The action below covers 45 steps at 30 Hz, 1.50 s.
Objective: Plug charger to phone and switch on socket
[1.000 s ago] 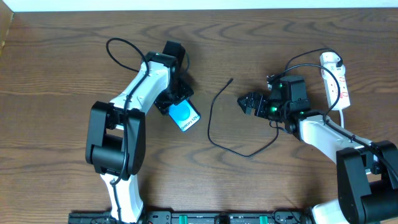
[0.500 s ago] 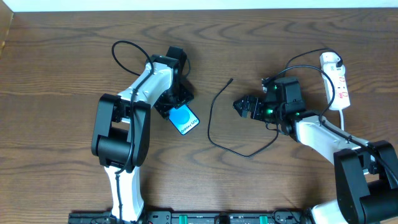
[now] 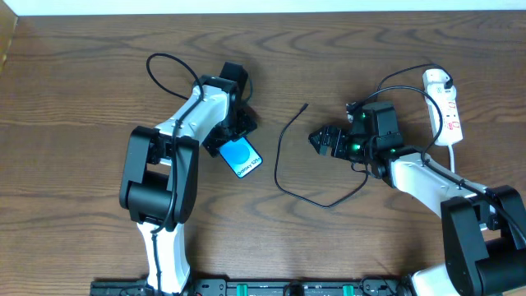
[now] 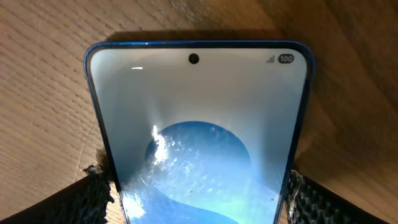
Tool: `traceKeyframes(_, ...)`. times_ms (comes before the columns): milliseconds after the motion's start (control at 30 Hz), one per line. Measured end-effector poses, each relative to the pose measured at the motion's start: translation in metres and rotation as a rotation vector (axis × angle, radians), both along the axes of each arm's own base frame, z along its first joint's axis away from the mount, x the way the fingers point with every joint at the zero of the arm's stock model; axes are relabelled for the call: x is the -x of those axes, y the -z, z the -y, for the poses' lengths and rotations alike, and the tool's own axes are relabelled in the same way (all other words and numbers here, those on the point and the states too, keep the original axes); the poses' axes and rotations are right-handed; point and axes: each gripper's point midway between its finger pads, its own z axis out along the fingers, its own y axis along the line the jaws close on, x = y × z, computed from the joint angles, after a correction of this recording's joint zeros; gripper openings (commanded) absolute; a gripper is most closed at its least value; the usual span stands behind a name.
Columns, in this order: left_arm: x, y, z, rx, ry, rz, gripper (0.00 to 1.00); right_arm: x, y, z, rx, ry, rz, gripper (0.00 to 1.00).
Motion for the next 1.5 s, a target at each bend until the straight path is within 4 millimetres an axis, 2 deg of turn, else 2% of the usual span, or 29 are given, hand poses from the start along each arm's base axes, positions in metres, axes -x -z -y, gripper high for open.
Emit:
traceKeyframes(300, 0.003, -0.002, 0.004, -0.072, 0.056, 0.017, 0.89, 0.005, 0.004, 0.002, 0.008, 0.004, -0.030, 0.99)
traceKeyframes(867, 0.015, 0.003, 0.010, 0.067, 0.022, -0.031, 0.88, 0.005, 0.004, 0.002, 0.007, 0.006, -0.032, 0.99)
traceKeyframes(933, 0.015, 0.003, 0.011, 0.065, 0.024, -0.028, 0.85, 0.005, 0.004, 0.002, 0.007, 0.006, -0.032, 0.99)
traceKeyframes(967, 0.015, 0.003, 0.011, 0.064, 0.024, -0.028, 0.76, 0.005, 0.004, 0.002, 0.007, 0.006, -0.032, 0.99)
traceKeyframes(1033, 0.015, 0.003, 0.011, 0.064, 0.025, -0.028, 0.70, 0.005, 0.004, 0.002, 0.007, 0.006, -0.032, 0.99)
traceKeyframes(1500, 0.014, 0.000, 0.013, 0.067, 0.034, -0.015, 0.69, 0.005, 0.004, 0.002, 0.007, 0.006, -0.032, 0.99)
